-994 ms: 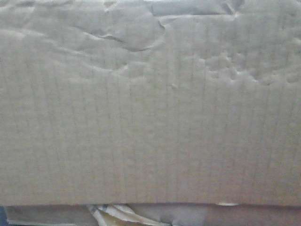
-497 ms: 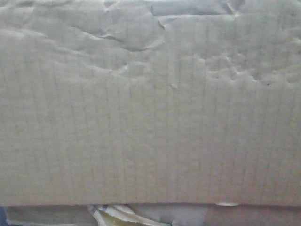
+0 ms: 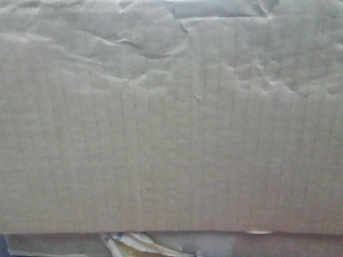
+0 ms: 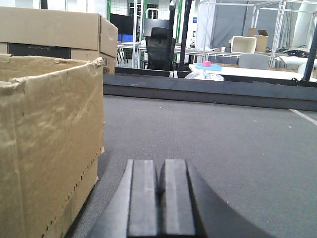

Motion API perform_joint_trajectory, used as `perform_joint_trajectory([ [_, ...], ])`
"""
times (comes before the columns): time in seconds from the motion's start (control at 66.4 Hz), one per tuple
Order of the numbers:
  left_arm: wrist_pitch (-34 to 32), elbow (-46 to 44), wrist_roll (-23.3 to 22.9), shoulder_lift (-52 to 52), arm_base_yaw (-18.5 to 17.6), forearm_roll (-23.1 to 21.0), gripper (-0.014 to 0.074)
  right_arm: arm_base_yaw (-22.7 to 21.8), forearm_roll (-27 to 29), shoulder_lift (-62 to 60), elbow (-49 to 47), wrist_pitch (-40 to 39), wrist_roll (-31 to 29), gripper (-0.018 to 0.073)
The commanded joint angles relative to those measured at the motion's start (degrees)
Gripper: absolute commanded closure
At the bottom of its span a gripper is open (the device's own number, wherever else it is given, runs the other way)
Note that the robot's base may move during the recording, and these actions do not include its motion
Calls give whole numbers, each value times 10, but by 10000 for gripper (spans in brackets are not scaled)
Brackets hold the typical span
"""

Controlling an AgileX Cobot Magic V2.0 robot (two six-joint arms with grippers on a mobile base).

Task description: Stack two boxes on right shelf middle

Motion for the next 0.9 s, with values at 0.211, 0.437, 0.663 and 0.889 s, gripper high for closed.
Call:
perform_joint_trajectory([
  [0.211,-1,-1,0,-4,0,3,247,-2,1,0,0,-9,-2,721],
  [0.437,-1,-1,0,-4,0,3,247,-2,1,0,0,-25,-2,721],
  [0.663,-1,-1,0,-4,0,3,247,-2,1,11,-116,40,-2,721],
  [0.889,-1,-1,0,-4,0,3,247,-2,13,140,-287,222,4,721],
])
